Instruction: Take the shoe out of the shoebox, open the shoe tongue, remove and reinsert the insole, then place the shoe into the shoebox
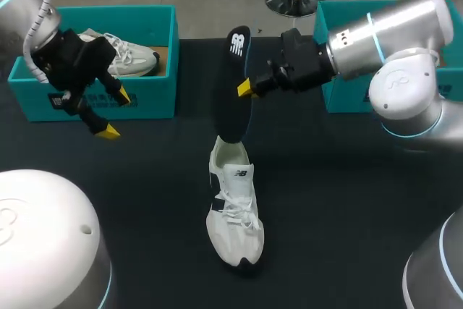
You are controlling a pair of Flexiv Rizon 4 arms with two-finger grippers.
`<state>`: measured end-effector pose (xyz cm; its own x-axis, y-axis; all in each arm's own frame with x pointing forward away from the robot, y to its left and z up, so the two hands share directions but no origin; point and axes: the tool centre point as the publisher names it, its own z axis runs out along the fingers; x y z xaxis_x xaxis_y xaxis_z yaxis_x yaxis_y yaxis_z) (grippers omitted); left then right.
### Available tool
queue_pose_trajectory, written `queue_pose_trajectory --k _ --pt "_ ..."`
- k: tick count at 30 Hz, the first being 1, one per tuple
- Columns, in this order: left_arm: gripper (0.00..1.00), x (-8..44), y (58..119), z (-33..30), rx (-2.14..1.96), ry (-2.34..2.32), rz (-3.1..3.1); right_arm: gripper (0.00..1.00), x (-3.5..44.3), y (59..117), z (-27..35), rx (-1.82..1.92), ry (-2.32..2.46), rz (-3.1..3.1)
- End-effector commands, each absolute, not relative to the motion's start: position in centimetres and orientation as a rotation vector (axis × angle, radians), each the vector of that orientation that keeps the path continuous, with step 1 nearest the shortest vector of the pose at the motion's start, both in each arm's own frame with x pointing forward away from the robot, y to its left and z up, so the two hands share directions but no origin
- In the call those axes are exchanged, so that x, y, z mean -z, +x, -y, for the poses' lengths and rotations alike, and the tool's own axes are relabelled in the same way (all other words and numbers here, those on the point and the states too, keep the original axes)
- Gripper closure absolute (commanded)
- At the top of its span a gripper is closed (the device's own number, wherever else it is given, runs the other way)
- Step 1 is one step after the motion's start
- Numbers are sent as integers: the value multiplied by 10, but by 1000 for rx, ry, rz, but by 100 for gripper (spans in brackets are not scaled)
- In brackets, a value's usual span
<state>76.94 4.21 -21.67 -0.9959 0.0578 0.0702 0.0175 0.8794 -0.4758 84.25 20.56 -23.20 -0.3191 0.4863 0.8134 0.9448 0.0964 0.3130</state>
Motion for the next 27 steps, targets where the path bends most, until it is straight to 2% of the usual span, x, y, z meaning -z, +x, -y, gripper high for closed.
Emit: queue_pose_trajectory --k 1,19,27 --pt "0 217 768 -43 -748 -59 2967 100 233 842 -212 1160 -1409 1862" --pt "0 217 768 -43 -748 -59 2967 100 233 842 -212 1160 -1409 1862" --pt "0 217 768 -43 -748 -59 2967 100 257 839 -216 1268 -1359 1905"
